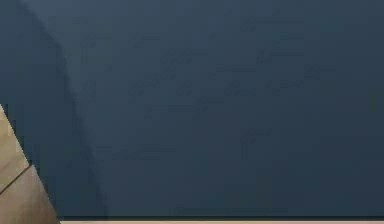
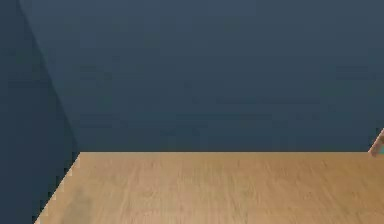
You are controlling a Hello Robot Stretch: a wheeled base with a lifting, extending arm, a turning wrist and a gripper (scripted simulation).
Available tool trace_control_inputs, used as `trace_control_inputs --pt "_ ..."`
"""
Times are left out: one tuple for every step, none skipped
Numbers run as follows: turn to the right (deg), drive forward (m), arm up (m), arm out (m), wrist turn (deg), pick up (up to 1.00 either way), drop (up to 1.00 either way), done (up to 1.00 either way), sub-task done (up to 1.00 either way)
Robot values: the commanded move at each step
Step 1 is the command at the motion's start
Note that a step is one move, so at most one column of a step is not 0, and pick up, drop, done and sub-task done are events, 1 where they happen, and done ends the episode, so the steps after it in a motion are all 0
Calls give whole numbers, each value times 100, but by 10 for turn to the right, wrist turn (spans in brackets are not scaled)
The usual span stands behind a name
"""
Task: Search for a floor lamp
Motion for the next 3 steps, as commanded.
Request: trace_control_inputs --pt "-450 0 0 0 0 0 0 0 0" --pt "-450 0 0 0 0 0 0 0 0" --pt "-450 0 0 0 0 0 0 0 0"
